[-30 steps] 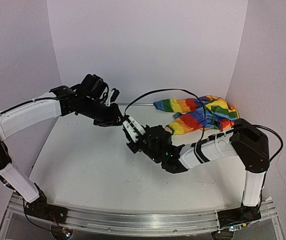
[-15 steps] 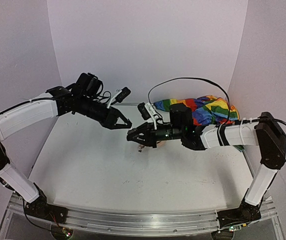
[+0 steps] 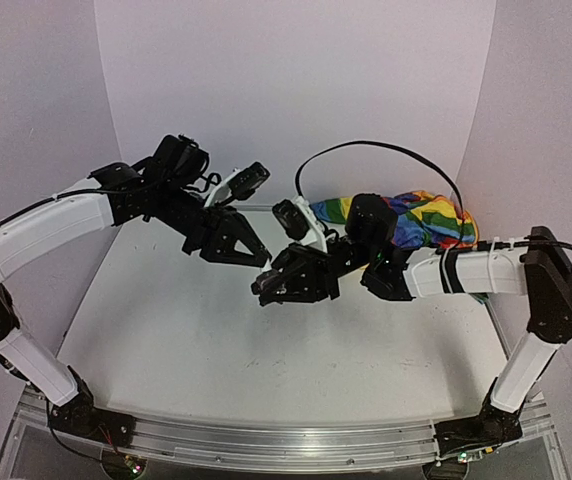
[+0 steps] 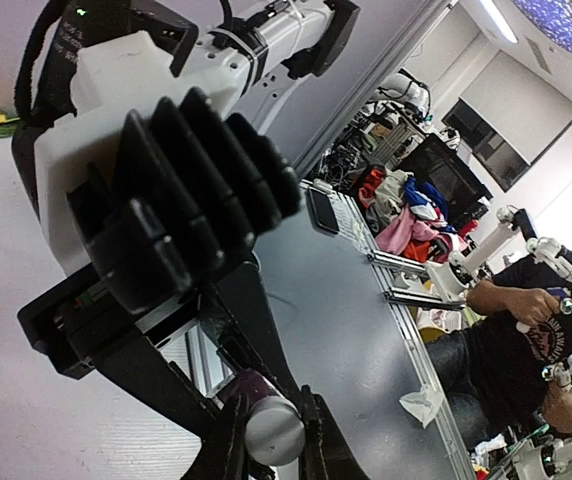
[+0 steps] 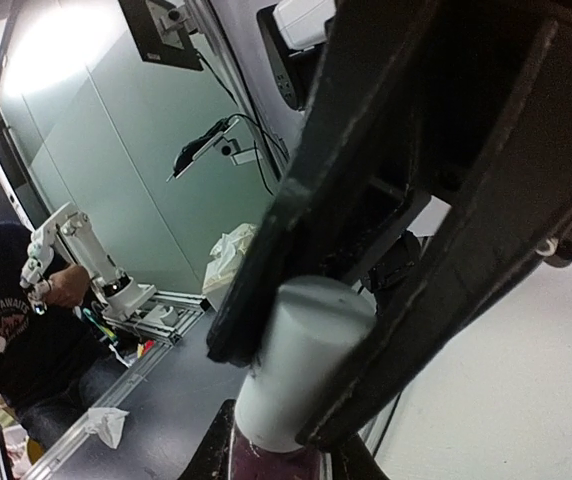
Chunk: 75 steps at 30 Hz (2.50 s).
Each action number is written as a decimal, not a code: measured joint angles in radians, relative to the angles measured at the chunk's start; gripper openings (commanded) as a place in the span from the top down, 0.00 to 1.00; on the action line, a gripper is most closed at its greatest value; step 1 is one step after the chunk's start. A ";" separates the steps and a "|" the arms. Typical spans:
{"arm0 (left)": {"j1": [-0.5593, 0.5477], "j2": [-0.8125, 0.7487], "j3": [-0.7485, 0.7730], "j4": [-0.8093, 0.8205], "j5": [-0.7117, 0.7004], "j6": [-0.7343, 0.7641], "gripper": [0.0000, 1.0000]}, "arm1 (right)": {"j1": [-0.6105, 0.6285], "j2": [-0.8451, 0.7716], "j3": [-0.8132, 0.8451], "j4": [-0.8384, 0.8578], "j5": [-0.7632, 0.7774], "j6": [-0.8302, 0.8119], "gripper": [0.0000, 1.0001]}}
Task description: Paint the nails
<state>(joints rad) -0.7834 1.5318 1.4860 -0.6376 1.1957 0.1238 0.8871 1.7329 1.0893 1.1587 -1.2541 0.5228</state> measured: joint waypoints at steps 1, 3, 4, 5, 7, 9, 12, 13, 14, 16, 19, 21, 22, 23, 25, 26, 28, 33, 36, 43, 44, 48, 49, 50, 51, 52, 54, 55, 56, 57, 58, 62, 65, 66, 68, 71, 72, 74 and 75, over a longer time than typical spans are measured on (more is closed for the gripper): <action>-0.007 0.000 0.006 -0.010 0.008 0.005 0.85 | 0.005 -0.009 0.000 -0.022 -0.001 -0.028 1.00; -0.015 -0.002 0.013 -0.020 0.005 0.007 0.73 | 0.009 -0.026 0.002 -0.079 0.006 -0.089 1.00; -0.017 -0.004 0.013 -0.025 -0.004 0.005 0.68 | 0.010 -0.034 0.002 -0.112 0.022 -0.127 1.00; -0.023 -0.007 0.012 -0.034 -0.024 0.004 0.63 | 0.010 -0.042 0.006 -0.142 0.060 -0.164 1.00; -0.034 -0.016 0.015 -0.026 -0.090 -0.003 0.54 | 0.014 -0.056 0.006 -0.211 0.134 -0.221 1.00; -0.042 -0.038 0.013 -0.020 -0.154 -0.014 0.46 | 0.018 -0.071 0.006 -0.260 0.211 -0.264 1.00; -0.053 -0.100 -0.014 0.034 -0.267 -0.046 0.35 | 0.019 -0.100 0.005 -0.293 0.344 -0.311 1.00; -0.056 -0.126 -0.029 0.055 -0.306 -0.056 0.27 | 0.019 -0.112 0.004 -0.299 0.382 -0.323 1.00; -0.060 -0.153 -0.043 0.074 -0.344 -0.073 0.23 | 0.020 -0.124 0.000 -0.300 0.413 -0.334 1.00; -0.065 -0.205 -0.076 0.105 -0.414 -0.102 0.15 | 0.021 -0.159 -0.014 -0.300 0.492 -0.354 1.00; -0.069 -0.288 -0.150 0.118 -0.533 -0.164 0.01 | 0.013 -0.214 -0.037 -0.280 0.613 -0.383 1.00; -0.069 -0.339 -0.213 0.117 -0.642 -0.242 0.01 | 0.009 -0.245 -0.043 -0.262 0.683 -0.402 1.00; -0.068 -0.354 -0.233 0.119 -0.695 -0.281 0.01 | 0.006 -0.257 -0.046 -0.253 0.717 -0.412 1.00; -0.068 -0.362 -0.246 0.120 -0.748 -0.321 0.02 | 0.005 -0.266 -0.050 -0.246 0.749 -0.422 1.00; -0.066 -0.366 -0.252 0.123 -0.840 -0.412 0.05 | 0.007 -0.274 -0.057 -0.240 0.814 -0.443 1.00; -0.066 -0.366 -0.251 0.131 -0.882 -0.454 0.07 | 0.014 -0.274 -0.062 -0.241 0.864 -0.459 1.00; -0.066 -0.366 -0.249 0.145 -0.931 -0.521 0.11 | 0.035 -0.274 -0.070 -0.254 0.956 -0.496 1.00; -0.067 -0.335 -0.214 0.233 -0.985 -0.623 0.19 | 0.127 -0.257 -0.071 -0.275 1.206 -0.585 1.00; -0.071 -0.298 -0.187 0.303 -0.985 -0.631 0.18 | 0.163 -0.235 -0.071 -0.278 1.298 -0.613 1.00; -0.109 -0.216 -0.143 0.378 -0.981 -0.607 0.31 | 0.194 -0.178 -0.056 -0.306 1.398 -0.655 1.00; -0.116 -0.212 -0.143 0.381 -0.981 -0.599 0.36 | 0.196 -0.176 -0.055 -0.311 1.403 -0.658 1.00; -0.134 -0.202 -0.142 0.397 -0.984 -0.577 0.48 | 0.200 -0.175 -0.039 -0.317 1.417 -0.659 1.00; -0.137 -0.199 -0.140 0.398 -0.988 -0.571 0.52 | 0.201 -0.175 -0.033 -0.317 1.419 -0.660 1.00; -0.139 -0.196 -0.139 0.402 -0.991 -0.567 0.56 | 0.202 -0.175 -0.028 -0.316 1.421 -0.660 1.00; -0.140 -0.193 -0.138 0.404 -0.993 -0.563 0.60 | 0.203 -0.175 -0.024 -0.315 1.422 -0.660 1.00; -0.142 -0.190 -0.138 0.405 -0.998 -0.560 0.62 | 0.203 -0.175 -0.020 -0.314 1.423 -0.661 1.00; -0.145 -0.185 -0.138 0.404 -1.009 -0.549 0.68 | 0.205 -0.175 -0.015 -0.315 1.425 -0.661 1.00; -0.147 -0.182 -0.138 0.404 -1.016 -0.544 0.72 | 0.206 -0.174 -0.013 -0.314 1.426 -0.661 1.00; -0.149 -0.180 -0.138 0.404 -1.018 -0.541 0.75 | 0.207 -0.174 -0.013 -0.314 1.427 -0.661 1.00; -0.152 -0.177 -0.137 0.404 -1.021 -0.536 0.78 | 0.208 -0.174 -0.013 -0.315 1.427 -0.661 1.00; -0.155 -0.173 -0.134 0.403 -1.024 -0.531 0.83 | 0.209 -0.173 -0.012 -0.315 1.427 -0.661 1.00; -0.165 -0.164 -0.130 0.404 -1.035 -0.504 0.91 | 0.209 -0.169 -0.011 -0.320 1.428 -0.660 1.00; -0.165 -0.163 -0.130 0.402 -1.032 -0.484 0.93 | 0.209 -0.169 -0.009 -0.327 1.428 -0.653 1.00; -0.165 -0.163 -0.130 0.402 -1.029 -0.477 0.93 | 0.209 -0.169 -0.006 -0.331 1.427 -0.651 1.00; -0.164 -0.164 -0.132 0.405 -1.018 -0.460 0.93 | 0.209 -0.169 0.004 -0.345 1.424 -0.645 1.00; -0.158 -0.177 -0.148 0.408 -0.991 -0.433 0.93 | 0.206 -0.169 0.017 -0.372 1.386 -0.629 1.00; -0.156 -0.183 -0.156 0.410 -0.981 -0.427 0.93 | 0.201 -0.171 0.019 -0.382 1.365 -0.622 1.00; -0.150 -0.195 -0.173 0.412 -0.943 -0.408 0.93 | 0.177 -0.177 0.021 -0.405 1.277 -0.591 1.00; -0.147 -0.197 -0.178 0.414 -0.917 -0.399 0.93 | 0.161 -0.182 0.021 -0.416 1.213 -0.570 1.00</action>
<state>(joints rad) -0.9302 1.3350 1.3079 -0.2234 0.2783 -0.2756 1.0481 1.5505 1.1103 0.7429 -0.0406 -0.0475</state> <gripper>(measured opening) 0.151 0.219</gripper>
